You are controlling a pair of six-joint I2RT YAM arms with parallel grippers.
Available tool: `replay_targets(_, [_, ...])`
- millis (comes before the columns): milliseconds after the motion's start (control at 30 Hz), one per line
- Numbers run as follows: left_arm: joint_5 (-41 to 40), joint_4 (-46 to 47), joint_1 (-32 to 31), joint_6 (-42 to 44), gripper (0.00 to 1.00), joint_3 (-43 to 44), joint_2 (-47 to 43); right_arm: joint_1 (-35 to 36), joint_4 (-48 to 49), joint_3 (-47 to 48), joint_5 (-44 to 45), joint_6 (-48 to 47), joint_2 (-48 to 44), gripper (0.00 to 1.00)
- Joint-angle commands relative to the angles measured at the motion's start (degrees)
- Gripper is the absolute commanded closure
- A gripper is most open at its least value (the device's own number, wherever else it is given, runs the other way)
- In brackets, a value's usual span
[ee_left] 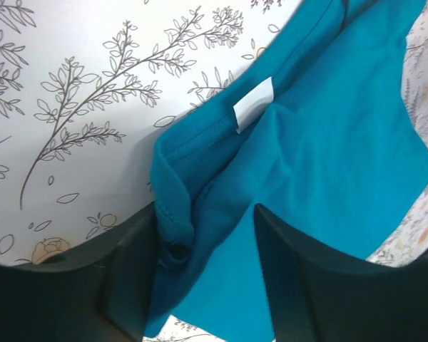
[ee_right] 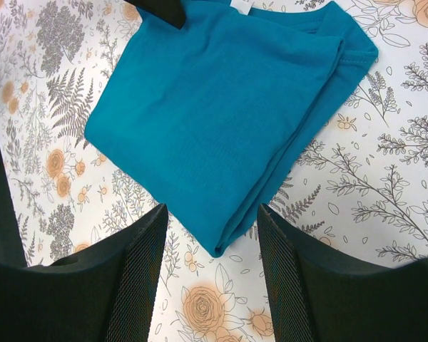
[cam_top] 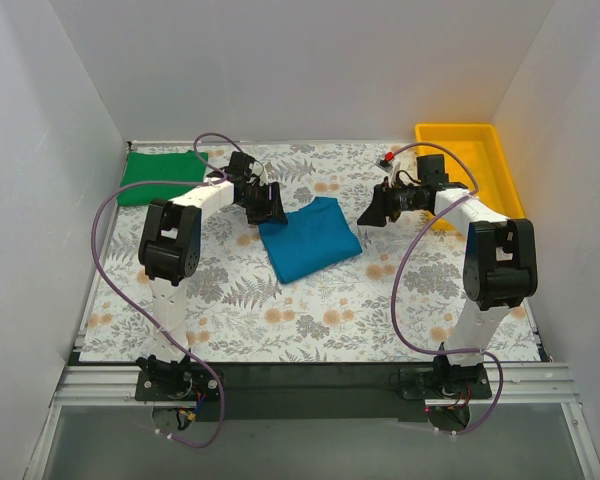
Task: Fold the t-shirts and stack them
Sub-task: Neatly place the folded tshirt to the corner
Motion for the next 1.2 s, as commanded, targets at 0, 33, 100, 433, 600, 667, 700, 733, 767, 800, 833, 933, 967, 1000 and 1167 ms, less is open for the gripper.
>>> replay_targets(0, [-8.3, -9.4, -0.2, 3.8, 0.50, -2.3, 3.4, -0.4, 1.3, -0.2, -1.8, 0.5, -1.7, 0.40])
replay_targets(33, [-8.8, -9.5, -0.4, 4.4, 0.54, -2.2, 3.2, -0.4, 1.4, -0.2, -1.8, 0.6, -1.7, 0.40])
replay_targets(100, [-8.9, -9.6, -0.5, 5.1, 0.68, -2.2, 2.7, -0.5, 1.3, 0.0, -2.0, 0.6, -1.6, 0.40])
replay_targets(433, [-21.7, -0.9, -0.8, 13.9, 1.00, -8.5, -13.2, -1.2, 0.8, 0.3, -3.3, 0.6, -1.7, 0.40])
replay_targets(600, [-32.6, 7.3, -0.8, 24.0, 1.00, -15.3, -22.9, -1.2, 0.5, 0.5, -4.6, 0.8, -1.5, 0.40])
replay_targets(667, [-34.2, 9.9, -0.7, 29.9, 1.00, -17.1, -24.5, -1.2, 0.2, 0.8, -4.8, 0.8, -1.5, 0.40])
replay_targets(700, [-36.7, 10.6, -0.8, 31.6, 1.00, -17.3, -24.8, -1.2, 0.1, 0.8, -5.0, 0.7, -1.5, 0.40])
replay_targets(733, [-37.8, 11.2, -0.8, 35.0, 1.00, -17.5, -24.9, -1.2, 0.2, 0.8, -5.4, 0.8, -1.5, 0.40])
replay_targets(767, [-38.9, 11.9, -0.8, 36.8, 1.00, -17.8, -24.9, -1.2, 0.0, 0.8, -5.6, 0.8, -1.5, 0.40])
replay_targets(800, [-40.4, 12.7, -0.8, 38.8, 1.00, -18.3, -25.0, -1.2, 0.0, 0.9, -5.9, 0.8, -1.6, 0.41])
replay_targets(833, [-41.2, 13.7, -0.7, 42.0, 1.00, -18.8, -25.1, -1.2, -0.1, 1.0, -6.4, 0.9, -1.5, 0.40])
replay_targets(933, [-42.8, 18.6, -0.4, 48.0, 1.00, -21.4, -26.0, -1.2, -0.3, 1.2, -7.1, 0.9, -1.7, 0.41])
replay_targets(967, [-43.2, 21.2, -0.2, 52.2, 1.00, -21.9, -26.1, -1.2, -0.6, 1.3, -7.2, 0.9, -1.9, 0.41])
replay_targets(1000, [-43.3, 22.1, 0.1, 53.6, 1.00, -21.7, -26.0, -1.2, -0.6, 1.2, -7.4, 0.8, -2.0, 0.41])
replay_targets(1167, [-44.2, 21.2, 3.1, 54.4, 1.00, -14.7, -21.5, -1.2, -1.0, 1.4, -8.5, 0.8, -2.4, 0.41])
